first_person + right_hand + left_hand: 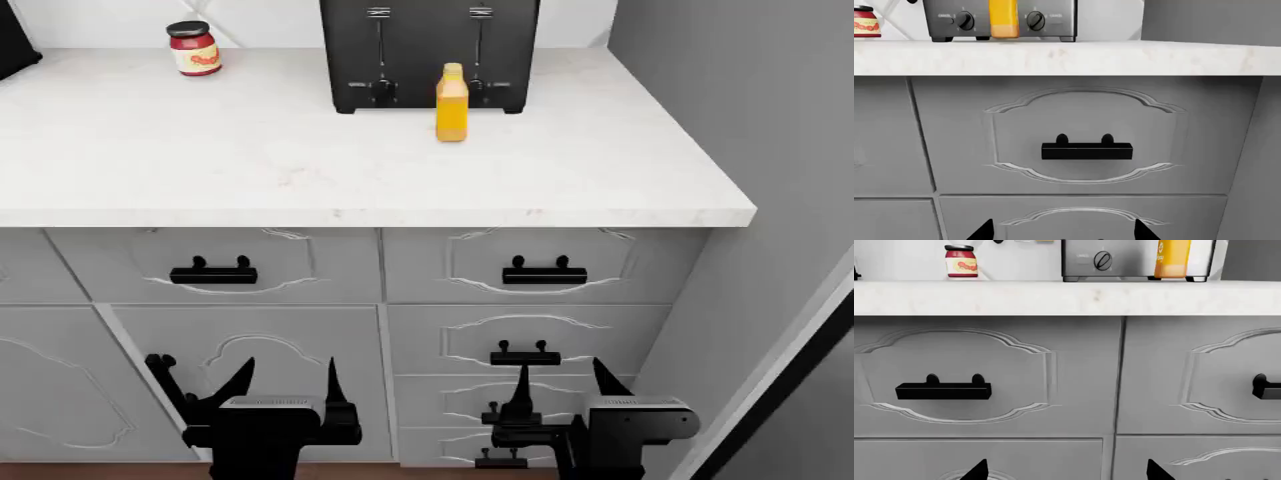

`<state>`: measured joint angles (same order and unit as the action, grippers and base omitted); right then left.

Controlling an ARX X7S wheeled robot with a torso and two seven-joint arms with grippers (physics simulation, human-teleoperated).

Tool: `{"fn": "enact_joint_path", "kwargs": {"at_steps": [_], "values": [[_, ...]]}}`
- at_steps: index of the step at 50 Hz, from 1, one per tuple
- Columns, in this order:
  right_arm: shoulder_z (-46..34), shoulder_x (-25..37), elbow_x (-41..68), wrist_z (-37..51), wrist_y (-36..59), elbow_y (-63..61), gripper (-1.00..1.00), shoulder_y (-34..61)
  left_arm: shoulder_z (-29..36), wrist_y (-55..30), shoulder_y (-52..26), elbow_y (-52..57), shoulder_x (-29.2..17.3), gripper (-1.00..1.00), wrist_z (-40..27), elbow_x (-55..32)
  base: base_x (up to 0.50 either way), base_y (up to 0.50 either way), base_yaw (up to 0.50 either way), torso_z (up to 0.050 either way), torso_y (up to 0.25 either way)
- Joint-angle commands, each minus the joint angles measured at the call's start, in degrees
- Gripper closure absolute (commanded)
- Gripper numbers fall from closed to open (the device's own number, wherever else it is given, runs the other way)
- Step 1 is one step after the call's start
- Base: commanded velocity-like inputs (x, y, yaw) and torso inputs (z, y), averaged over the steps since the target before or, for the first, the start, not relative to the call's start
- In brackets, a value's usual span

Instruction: Pick the honey bottle and bar from the counter and place them in the cabinets closest to them.

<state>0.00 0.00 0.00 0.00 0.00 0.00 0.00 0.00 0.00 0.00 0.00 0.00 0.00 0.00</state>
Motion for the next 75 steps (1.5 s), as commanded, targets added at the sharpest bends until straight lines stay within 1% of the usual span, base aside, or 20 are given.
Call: {"fn": "enact_joint_path", "kwargs": {"at_steps": [1,6,11,14,17,20,23,26,27,29,32,33,34,38,42,44,46,52,61,75], "values": [[-1.54,1.01,0.00,1.22,0.44,0.35,-1.00,0.04,0.82,-0.70,0.04,0.54,-0.72,-1.00,-1.08,-1.80,0.00,0.00,0.00,0.000,0.000],[-3.42,2.43,-2.95,4.28,-3.72,0.34,-1.00,-0.37,2.89,-0.14,-0.11,-0.10,-2.03,-1.00,-1.35,-2.78,0.00,0.00,0.00,0.008,0.000],[-3.54,3.26,-0.53,3.57,-3.17,-1.71,-1.00,-0.86,3.30,-2.91,-0.13,1.85,-3.02,-1.00,-0.66,-5.33,0.00,0.00,0.00,0.050,0.000],[-3.49,4.18,1.82,2.31,-1.33,-8.14,-1.00,-2.14,3.96,-12.96,0.01,8.27,-5.55,-1.00,-0.41,-5.58,0.00,0.00,0.00,0.050,0.000],[-3.78,5.44,3.38,1.12,1.83,-15.46,-1.00,-2.79,3.63,-27.36,0.74,15.15,-10.97,-1.00,2.05,-6.66,0.00,0.00,0.00,0.050,0.000],[-5.18,7.67,2.04,0.23,9.13,-25.41,-1.00,-1.63,1.73,-32.74,4.41,15.32,-16.36,-1.00,4.26,-7.07,0.00,0.00,0.00,0.050,0.000],[-5.36,9.93,2.08,-1.24,17.83,-35.57,-1.00,1.57,-2.66,-28.61,10.18,6.43,-18.39,-1.00,5.74,-8.68,0.00,0.00,0.00,0.050,0.000],[-5.06,11.98,3.23,-2.73,28.71,-43.64,-1.00,6.64,-4.92,-20.25,13.54,-9.11,-17.91,-1.00,6.86,-9.12,0.00,0.00,0.00,0.050,0.000],[-4.97,12.64,3.75,-3.37,32.16,-45.22,-1.00,8.65,-5.04,-15.38,13.75,-16.69,-17.26,-1.00,7.85,-9.12,0.00,0.00,0.00,0.000,0.000],[-4.84,13.79,4.54,-4.56,36.15,-46.21,-1.00,11.79,-5.33,0.55,11.57,-33.86,-15.69,-1.00,8.15,-7.72,0.00,0.00,0.00,0.000,0.000],[-3.23,14.21,6.86,-5.85,40.44,-46.81,-1.00,15.27,-7.58,25.52,4.25,-59.64,-13.92,-1.00,14.63,-9.79,0.00,0.00,0.00,0.000,0.000],[-2.51,14.14,7.82,-6.24,41.51,-46.80,-1.00,16.05,-8.43,31.03,4.92,-68.24,-13.54,-1.00,13.79,-9.34,0.00,0.00,0.00,0.000,0.000],[-2.07,14.25,8.43,-6.66,41.73,-46.60,-1.00,16.51,-9.88,32.34,7.27,-74.97,-12.94,-1.00,12.78,-9.05,0.00,0.00,0.00,0.000,0.000],[1.71,13.60,10.68,-6.04,45.58,-46.57,-1.00,21.51,-17.36,29.97,15.04,-74.99,-10.59,-1.00,9.33,-6.70,0.00,0.00,0.00,0.000,0.000],[2.06,14.57,13.42,-6.97,54.66,-48.75,-1.00,26.57,-18.84,15.49,19.49,-74.99,-9.03,-1.00,7.99,-2.02,0.00,0.00,0.00,0.000,0.000],[1.91,14.79,14.45,-7.15,58.14,-49.92,-1.00,28.51,-14.15,17.20,21.90,-74.99,-8.66,-1.00,3.46,2.49,0.00,0.00,0.00,0.000,0.000],[1.81,14.92,15.12,-7.29,60.09,-50.61,-1.00,29.90,-9.35,16.78,23.57,-74.99,-8.42,-1.00,2.03,3.68,0.00,0.00,0.00,0.000,0.000],[1.93,15.50,14.64,-4.75,67.84,-49.42,-1.00,35.86,-7.05,2.54,27.55,-74.99,-6.75,-1.00,11.74,-0.10,0.00,0.00,0.00,0.000,0.000],[6.61,14.19,20.35,-8.37,74.18,-54.68,-1.00,40.82,-8.74,3.60,28.22,-74.99,-6.31,-1.00,13.45,-0.36,0.36,0.30,0.00,0.000,0.000],[8.93,14.88,23.63,-10.11,78.04,-55.61,-1.00,45.15,-9.64,4.73,28.35,-74.99,-6.22,-1.00,14.07,-0.01,0.49,0.29,0.00,0.000,0.000]]}}
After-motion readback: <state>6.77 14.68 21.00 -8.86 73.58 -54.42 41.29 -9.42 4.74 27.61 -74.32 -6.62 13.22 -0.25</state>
